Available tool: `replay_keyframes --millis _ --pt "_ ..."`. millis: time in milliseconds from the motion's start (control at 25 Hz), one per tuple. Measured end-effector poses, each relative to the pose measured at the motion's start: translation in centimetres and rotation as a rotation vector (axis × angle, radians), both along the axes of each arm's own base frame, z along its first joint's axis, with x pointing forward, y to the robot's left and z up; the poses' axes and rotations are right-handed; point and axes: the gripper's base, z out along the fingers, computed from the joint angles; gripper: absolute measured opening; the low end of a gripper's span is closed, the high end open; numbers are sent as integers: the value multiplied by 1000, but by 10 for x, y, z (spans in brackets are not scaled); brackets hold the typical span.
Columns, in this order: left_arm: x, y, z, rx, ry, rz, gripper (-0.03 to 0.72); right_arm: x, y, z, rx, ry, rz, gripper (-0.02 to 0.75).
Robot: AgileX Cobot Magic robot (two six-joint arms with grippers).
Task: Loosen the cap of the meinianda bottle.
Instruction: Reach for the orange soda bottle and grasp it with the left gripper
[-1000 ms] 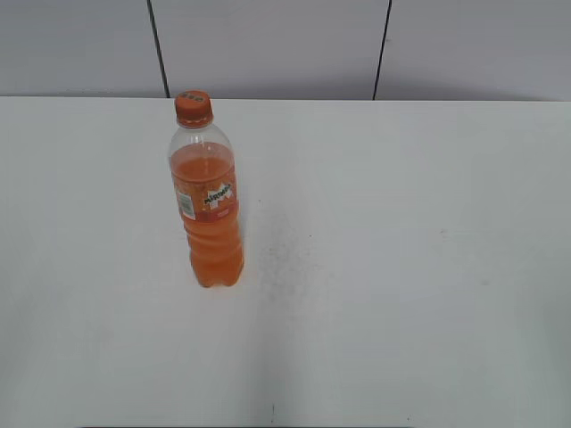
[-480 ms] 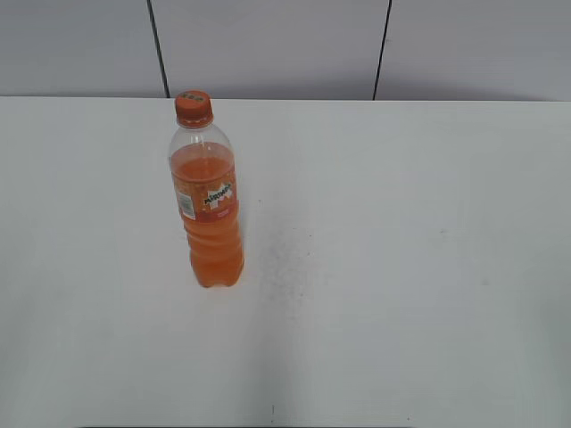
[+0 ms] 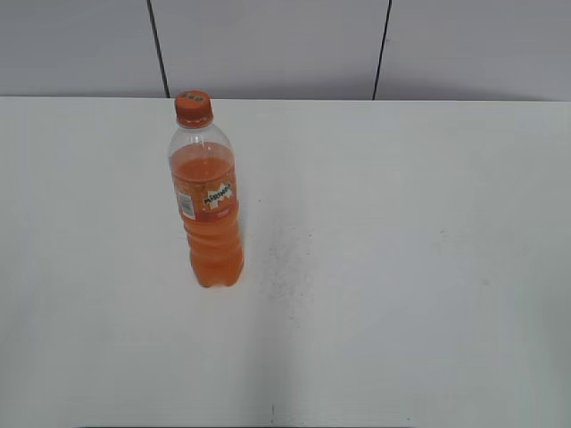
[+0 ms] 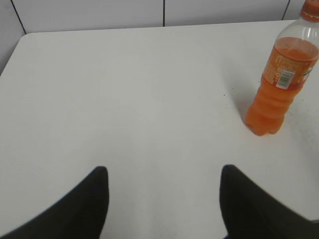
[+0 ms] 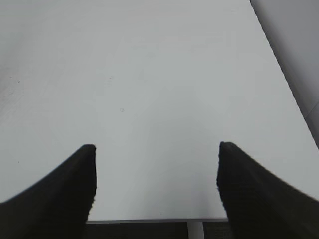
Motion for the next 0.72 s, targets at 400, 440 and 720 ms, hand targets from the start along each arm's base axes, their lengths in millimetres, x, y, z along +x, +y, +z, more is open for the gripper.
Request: replay_keyframes --millis 400,440,720 --pt "6 -1 39 -15 -263 -2 436 0 0 0 0 0 0 565" --pt "10 -1 45 -17 -304 -2 436 0 0 0 0 0 0 565" --pt "54 -4 65 -27 -461 -13 436 0 0 0 0 0 0 565"
